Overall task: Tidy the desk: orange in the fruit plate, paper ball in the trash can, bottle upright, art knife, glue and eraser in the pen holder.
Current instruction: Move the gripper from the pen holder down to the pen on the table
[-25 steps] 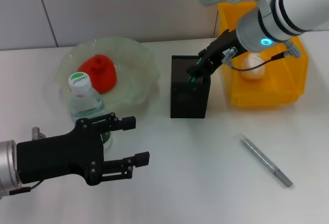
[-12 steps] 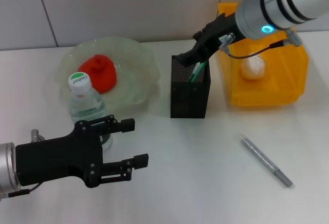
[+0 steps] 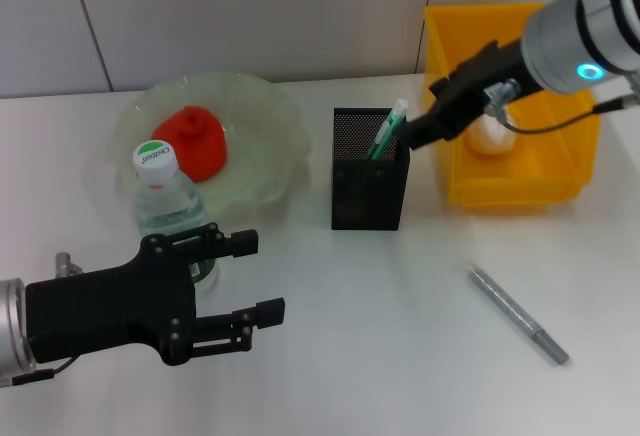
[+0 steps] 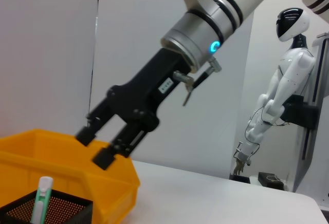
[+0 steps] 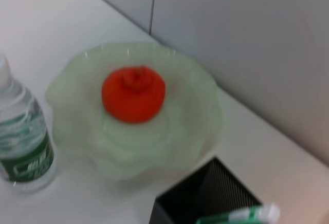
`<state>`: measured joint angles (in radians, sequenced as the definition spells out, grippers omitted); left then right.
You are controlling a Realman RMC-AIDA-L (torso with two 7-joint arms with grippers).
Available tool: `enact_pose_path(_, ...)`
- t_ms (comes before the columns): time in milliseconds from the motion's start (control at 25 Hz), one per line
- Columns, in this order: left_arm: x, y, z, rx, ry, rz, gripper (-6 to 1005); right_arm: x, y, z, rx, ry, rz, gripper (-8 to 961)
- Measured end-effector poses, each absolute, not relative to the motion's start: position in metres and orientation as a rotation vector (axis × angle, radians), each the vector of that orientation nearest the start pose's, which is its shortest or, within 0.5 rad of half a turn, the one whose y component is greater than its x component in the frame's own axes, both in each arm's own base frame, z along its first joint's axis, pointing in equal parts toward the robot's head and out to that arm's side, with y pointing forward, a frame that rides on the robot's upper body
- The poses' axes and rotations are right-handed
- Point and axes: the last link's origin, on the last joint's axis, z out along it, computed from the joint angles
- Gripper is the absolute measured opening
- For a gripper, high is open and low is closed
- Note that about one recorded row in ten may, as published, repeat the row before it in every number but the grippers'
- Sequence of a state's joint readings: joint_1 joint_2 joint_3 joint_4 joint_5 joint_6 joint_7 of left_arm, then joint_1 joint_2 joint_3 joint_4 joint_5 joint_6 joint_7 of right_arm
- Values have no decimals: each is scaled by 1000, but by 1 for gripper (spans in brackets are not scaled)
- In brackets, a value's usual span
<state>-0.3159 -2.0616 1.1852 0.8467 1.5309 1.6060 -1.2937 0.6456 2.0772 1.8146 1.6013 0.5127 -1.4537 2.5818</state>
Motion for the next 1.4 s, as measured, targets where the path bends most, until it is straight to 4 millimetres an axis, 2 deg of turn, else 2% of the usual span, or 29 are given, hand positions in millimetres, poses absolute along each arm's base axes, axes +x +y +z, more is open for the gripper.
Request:
enact_pose_path(240, -231, 284, -7, -2818, -305, -942, 786, 126, 367, 57, -2426, 711, -243, 695)
enact_pose_path(640, -233, 283, -7, -2817, -310, -939, 786, 143, 348, 57, -2440, 878, -339, 694)
enact_pose_path(880, -234, 282, -7, -2814, -306, -937, 786, 147, 343, 56, -2452, 910, -388, 694)
enact_pose_path(1400, -237, 279, -9, -2811, -302, -937, 787, 163, 349, 49, -2418, 980, -499, 694)
